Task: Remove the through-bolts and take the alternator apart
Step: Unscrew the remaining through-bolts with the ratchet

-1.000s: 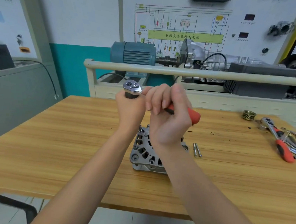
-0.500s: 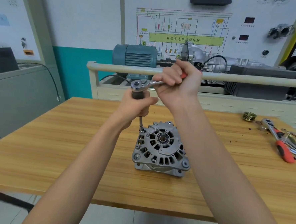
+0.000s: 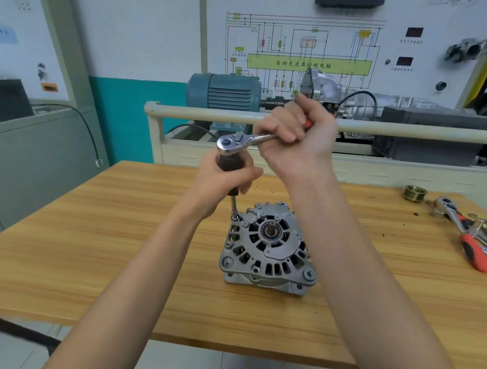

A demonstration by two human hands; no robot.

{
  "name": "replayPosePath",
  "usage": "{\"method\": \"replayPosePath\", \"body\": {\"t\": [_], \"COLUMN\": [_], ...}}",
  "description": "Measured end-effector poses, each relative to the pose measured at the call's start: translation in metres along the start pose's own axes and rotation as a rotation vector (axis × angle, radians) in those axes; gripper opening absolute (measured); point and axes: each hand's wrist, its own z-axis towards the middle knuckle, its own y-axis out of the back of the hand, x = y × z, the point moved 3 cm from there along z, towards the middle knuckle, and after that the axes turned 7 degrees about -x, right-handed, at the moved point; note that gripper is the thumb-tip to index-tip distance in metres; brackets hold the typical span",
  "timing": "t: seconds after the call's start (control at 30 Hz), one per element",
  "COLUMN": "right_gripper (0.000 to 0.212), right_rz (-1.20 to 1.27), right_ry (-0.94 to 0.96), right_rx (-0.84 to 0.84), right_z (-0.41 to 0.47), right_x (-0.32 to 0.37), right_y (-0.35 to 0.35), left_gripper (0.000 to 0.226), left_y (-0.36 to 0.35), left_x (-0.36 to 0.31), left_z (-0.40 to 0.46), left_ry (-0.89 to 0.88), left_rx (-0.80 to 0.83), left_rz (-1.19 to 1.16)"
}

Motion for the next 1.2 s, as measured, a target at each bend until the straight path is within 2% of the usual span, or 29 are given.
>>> {"method": "replayPosePath", "body": {"t": [0.07,0.17,0.27,0.4,0.47,0.53,0.6,0.7,0.77,0.87,0.97,1.07,1.2], "right_gripper": [0.05,0.051,0.05,0.049,0.045,0.048,0.052,0.049,0.047,0.046,0.049,0.05,0.053], "right_rz": [0.087,0.085,0.051,0.028,-0.005,-0.035,-0.028,0.004,-0.019,-0.057,-0.024,0.042,0.028], "right_ry": [-0.123,-0.116,0.065,0.373,0.437,0.417,0.283,-0.062,-0.215,-0.25,-0.158,0.095,0.394], "right_rx": [-0.048,-0.063,-0.036,0.084,0.144,0.146,0.077,-0.08,-0.139,-0.119,-0.099,-0.085,0.049], "right_z": [0.013,0.013,-0.005,-0.04,-0.045,-0.042,-0.027,0.002,0.016,0.023,0.014,-0.007,-0.043], "right_x": [0.003,0.003,0.0,-0.02,-0.028,-0.024,-0.012,0.005,0.01,0.008,0.005,0.001,-0.022], "right_y": [-0.004,-0.006,0.002,0.014,0.014,0.013,0.01,0.0,-0.005,-0.008,-0.007,0.002,0.012], "left_gripper": [0.028,0.046,0.058,0.038,0.032,0.032,0.034,0.03,0.033,0.037,0.045,0.043,0.036], "left_y": [-0.001,-0.004,-0.007,-0.011,-0.013,-0.014,-0.011,-0.007,-0.004,-0.003,-0.005,-0.01,-0.015], "left_x": [-0.001,0.003,0.005,0.005,0.004,0.005,0.005,0.003,-0.001,-0.002,0.002,0.003,0.001], "left_z": [0.002,0.005,0.004,0.0,-0.001,-0.001,0.0,0.001,0.001,0.003,0.003,0.005,0.003], "left_ry": [0.044,0.139,0.161,0.165,0.173,0.172,0.142,0.056,0.056,0.106,0.142,0.172,0.137], "left_rx": [0.151,0.137,-0.084,-0.422,-0.502,-0.532,-0.473,-0.103,0.087,0.126,-0.045,-0.3,-0.559], "left_rz": [-0.01,0.003,0.034,0.078,0.048,0.043,0.072,0.017,0.005,0.038,0.032,0.082,0.044]}}
